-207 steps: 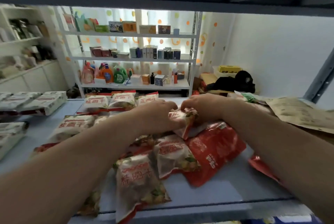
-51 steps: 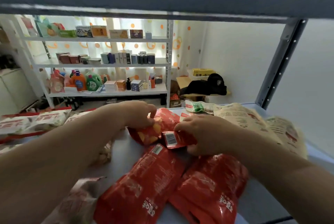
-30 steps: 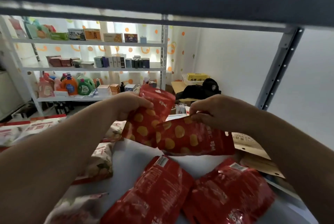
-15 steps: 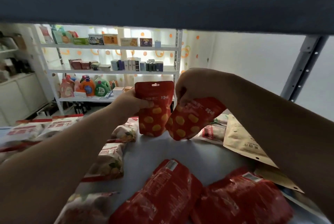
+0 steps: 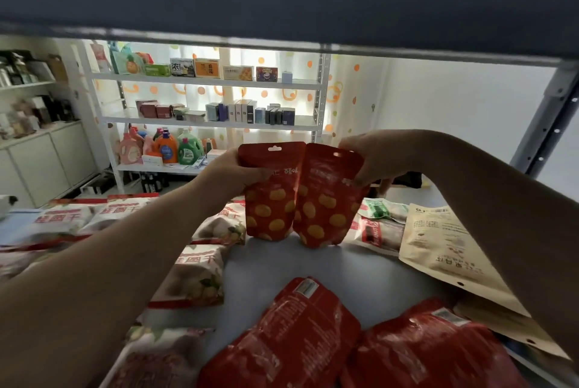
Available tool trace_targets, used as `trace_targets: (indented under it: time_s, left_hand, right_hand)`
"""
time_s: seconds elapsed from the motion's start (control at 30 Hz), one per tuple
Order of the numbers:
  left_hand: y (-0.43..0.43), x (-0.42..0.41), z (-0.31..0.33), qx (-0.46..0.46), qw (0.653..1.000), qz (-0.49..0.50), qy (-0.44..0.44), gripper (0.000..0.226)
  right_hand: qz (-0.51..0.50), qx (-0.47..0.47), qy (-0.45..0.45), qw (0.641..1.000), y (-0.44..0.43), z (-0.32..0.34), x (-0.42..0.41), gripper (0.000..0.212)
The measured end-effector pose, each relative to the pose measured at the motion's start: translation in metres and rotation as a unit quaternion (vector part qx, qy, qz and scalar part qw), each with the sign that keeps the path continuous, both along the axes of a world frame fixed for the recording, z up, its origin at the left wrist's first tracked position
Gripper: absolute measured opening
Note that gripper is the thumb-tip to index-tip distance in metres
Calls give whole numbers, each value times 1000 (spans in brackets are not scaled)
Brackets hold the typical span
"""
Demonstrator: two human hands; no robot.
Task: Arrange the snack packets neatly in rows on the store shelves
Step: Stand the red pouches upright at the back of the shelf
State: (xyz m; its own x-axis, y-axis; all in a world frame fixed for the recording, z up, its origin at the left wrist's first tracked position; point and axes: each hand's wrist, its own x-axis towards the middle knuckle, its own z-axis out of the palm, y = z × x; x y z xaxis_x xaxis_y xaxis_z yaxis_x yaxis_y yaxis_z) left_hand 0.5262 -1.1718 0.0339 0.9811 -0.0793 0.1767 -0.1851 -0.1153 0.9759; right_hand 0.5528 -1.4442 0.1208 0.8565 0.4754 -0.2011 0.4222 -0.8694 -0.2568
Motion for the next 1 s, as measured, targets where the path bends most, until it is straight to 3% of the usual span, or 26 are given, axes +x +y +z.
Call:
trace_targets:
  time_s: [0.1, 0.23, 0.47, 0.63, 0.8, 1.0]
  left_hand:
    - [-2, -1, 3, -2, 999, 39, -25, 31]
    - [-1, -3, 6, 24, 998, 41, -42, 26]
    - [-1, -6, 6, 13, 999, 37, -36, 27]
    - [-1, -5, 5, 2, 999, 37, -24, 28]
    - [-1, -2, 4, 9, 999, 36, -24, 29]
    - [1, 1, 2, -13, 999, 36, -15, 29]
  right_hand:
    - [50, -24, -143, 988, 5, -2, 5, 23]
    - [66, -38, -222, 972, 6, -13, 12, 12]
    - [31, 31, -151, 988, -12, -12, 14, 22]
    - [27, 69, -199, 977, -18, -2, 10, 23]
    - [6, 22, -176, 984, -24, -9, 11, 25]
    - [8, 83, -167, 983, -27, -15, 12, 25]
